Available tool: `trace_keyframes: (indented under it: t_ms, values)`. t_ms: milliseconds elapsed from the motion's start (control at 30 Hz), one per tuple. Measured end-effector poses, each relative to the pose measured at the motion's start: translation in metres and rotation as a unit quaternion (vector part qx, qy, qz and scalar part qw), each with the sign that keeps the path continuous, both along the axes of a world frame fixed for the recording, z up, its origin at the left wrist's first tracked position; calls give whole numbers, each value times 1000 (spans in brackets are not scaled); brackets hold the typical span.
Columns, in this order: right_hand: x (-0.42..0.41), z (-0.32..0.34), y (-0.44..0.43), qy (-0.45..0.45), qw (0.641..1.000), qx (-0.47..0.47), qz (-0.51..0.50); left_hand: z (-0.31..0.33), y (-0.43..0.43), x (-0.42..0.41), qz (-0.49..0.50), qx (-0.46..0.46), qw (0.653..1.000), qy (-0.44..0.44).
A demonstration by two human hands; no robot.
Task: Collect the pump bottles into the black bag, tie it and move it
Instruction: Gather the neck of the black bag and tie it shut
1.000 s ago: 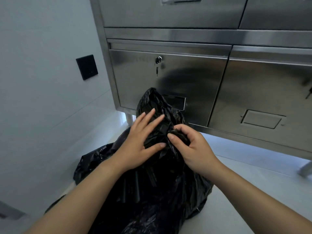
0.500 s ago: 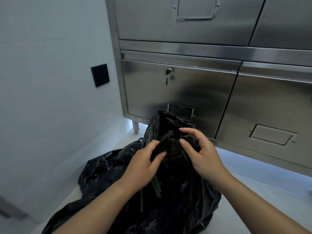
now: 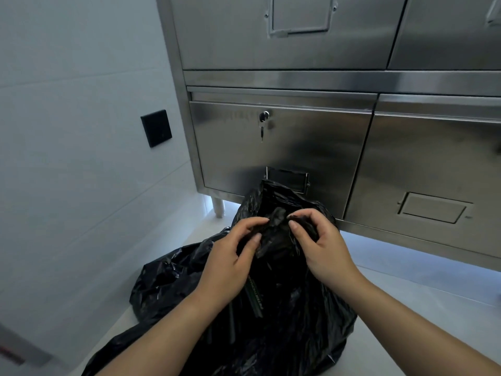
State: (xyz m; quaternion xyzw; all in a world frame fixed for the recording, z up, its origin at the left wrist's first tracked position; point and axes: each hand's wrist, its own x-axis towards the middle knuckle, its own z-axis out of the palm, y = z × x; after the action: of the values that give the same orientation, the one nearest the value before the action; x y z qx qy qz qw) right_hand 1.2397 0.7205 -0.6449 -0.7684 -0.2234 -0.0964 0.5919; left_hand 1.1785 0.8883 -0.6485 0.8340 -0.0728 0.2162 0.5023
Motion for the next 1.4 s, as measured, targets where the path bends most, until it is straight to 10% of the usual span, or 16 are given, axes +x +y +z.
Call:
trace_keyframes:
  t_ms: [1400]
  values:
    - [-17,-25,25,69,988,-58,123,2,7,12,102,-173,979,29]
